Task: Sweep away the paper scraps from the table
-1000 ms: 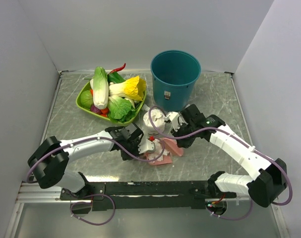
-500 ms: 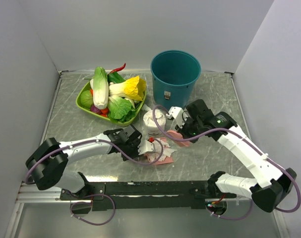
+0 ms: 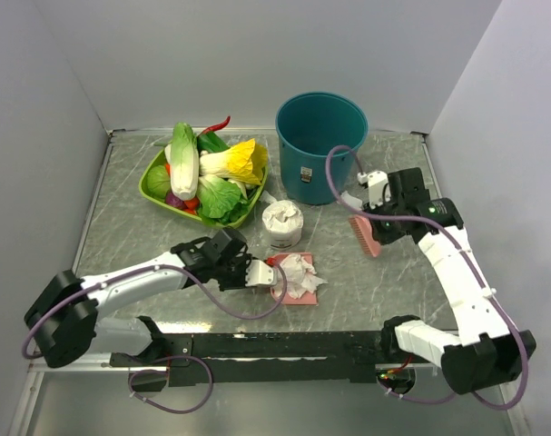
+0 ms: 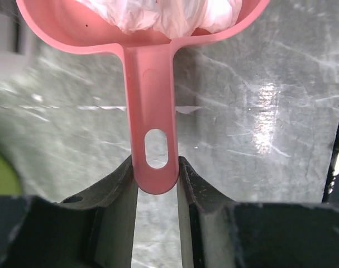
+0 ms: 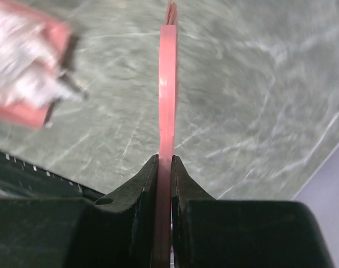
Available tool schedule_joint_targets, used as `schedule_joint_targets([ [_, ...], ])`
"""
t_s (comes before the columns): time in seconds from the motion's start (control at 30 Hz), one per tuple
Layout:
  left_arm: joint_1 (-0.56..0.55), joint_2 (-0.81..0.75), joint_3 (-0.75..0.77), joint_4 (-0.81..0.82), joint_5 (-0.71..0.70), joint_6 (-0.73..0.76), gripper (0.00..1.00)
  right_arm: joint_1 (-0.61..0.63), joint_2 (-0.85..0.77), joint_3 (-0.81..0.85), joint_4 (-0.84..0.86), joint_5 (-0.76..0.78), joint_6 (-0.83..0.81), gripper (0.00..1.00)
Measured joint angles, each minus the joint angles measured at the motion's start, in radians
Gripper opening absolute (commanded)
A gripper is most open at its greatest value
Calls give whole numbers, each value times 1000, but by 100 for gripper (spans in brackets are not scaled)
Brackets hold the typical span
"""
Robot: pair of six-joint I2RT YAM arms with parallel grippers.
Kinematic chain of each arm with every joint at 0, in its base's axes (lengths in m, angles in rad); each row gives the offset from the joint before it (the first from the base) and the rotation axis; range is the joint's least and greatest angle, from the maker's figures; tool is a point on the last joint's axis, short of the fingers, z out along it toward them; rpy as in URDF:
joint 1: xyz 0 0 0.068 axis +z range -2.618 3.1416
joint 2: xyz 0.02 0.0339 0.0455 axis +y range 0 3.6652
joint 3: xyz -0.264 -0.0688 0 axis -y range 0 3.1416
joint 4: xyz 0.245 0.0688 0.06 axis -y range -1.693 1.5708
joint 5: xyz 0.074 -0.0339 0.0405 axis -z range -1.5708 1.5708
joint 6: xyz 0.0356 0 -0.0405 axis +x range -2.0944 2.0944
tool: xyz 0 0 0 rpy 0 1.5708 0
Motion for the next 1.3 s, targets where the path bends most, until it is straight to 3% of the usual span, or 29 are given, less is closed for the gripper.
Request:
schedule_joint_targets([
  [0.2, 22, -86, 26, -33, 51, 104, 1, -130, 16, -69, 45, -55, 120, 0],
  [0.53, 34, -83, 242, -88, 99, 146, 1, -319, -18, -122, 63, -62, 239, 0],
  [0.93, 100, 74, 663, -276, 129, 74, 1, -472, -16, -62, 64, -42, 341, 0],
  [1.3, 169, 200, 929, -343, 135, -15, 1, -531, -57, -67, 46, -121, 395, 0],
])
